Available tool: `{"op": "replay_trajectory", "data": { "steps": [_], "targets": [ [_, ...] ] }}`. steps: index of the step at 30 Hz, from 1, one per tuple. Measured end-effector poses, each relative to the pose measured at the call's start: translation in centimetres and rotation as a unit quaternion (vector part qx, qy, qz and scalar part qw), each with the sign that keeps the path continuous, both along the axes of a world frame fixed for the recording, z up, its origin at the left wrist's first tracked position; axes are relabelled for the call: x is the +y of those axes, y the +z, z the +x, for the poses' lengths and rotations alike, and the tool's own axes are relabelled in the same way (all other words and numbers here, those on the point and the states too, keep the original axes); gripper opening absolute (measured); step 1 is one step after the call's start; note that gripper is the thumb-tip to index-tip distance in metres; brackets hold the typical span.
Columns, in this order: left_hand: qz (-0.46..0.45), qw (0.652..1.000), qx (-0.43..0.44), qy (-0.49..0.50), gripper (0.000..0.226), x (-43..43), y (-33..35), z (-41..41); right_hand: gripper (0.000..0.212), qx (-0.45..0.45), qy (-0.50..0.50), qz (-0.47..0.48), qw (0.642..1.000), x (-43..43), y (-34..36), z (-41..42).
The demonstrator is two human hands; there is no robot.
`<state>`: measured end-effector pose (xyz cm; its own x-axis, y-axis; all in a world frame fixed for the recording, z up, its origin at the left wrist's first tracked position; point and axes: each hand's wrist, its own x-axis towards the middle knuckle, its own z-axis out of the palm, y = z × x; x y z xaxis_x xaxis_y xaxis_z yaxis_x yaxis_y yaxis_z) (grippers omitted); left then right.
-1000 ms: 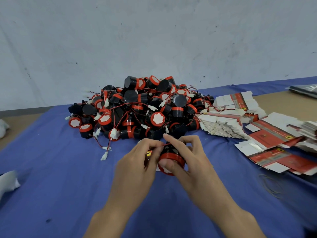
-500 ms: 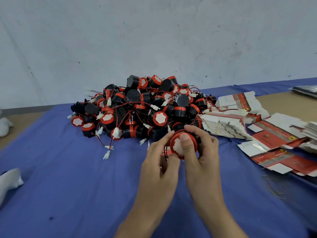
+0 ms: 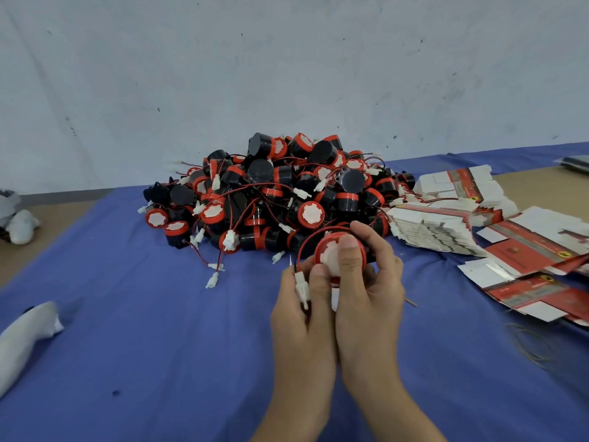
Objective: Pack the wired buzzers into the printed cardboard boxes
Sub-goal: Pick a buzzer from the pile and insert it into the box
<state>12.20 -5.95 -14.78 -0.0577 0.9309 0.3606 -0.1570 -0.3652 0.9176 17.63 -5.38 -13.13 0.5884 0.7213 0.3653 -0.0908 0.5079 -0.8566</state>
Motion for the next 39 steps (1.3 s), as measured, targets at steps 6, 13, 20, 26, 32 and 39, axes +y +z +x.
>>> {"op": "replay_trajectory", "data": {
  "steps": [6, 13, 20, 26, 32, 39],
  "targets": [
    [0.002, 0.998, 0.062, 0.003, 0.038, 0.7, 0.0, -1.2, 0.029, -0.002, -0.021, -0.018, 1.000, 0.2, -0.3, 0.6],
    [0.022, 0.990, 0.135, 0.026, 0.043, 1.2, -0.4, -1.5, 0.031, 0.011, -0.007, -0.026, 1.000, -0.1, -0.5, 0.4],
    [0.021, 0.990, 0.112, -0.078, 0.036, 0.3, 0.0, -0.7, 0.027, 0.038, 0.018, -0.049, 0.998, 0.0, -1.1, 0.6],
    [-0.002, 0.998, 0.058, -0.028, 0.034, 1.8, 0.3, -2.0, 0.045, -0.034, 0.086, -0.051, 0.994, 0.2, -1.4, 1.6],
    [-0.085, 0.996, 0.007, 0.027, 0.034, 3.8, 0.2, -4.6, 0.068, -0.149, 0.053, -0.243, 0.957, 3.6, -3.7, 6.6],
    [-0.120, 0.992, 0.001, 0.042, 0.034, 4.7, 0.0, -6.1, 0.085, -0.286, 0.137, -0.319, 0.893, 5.1, -5.5, 6.6]
  ]
}}
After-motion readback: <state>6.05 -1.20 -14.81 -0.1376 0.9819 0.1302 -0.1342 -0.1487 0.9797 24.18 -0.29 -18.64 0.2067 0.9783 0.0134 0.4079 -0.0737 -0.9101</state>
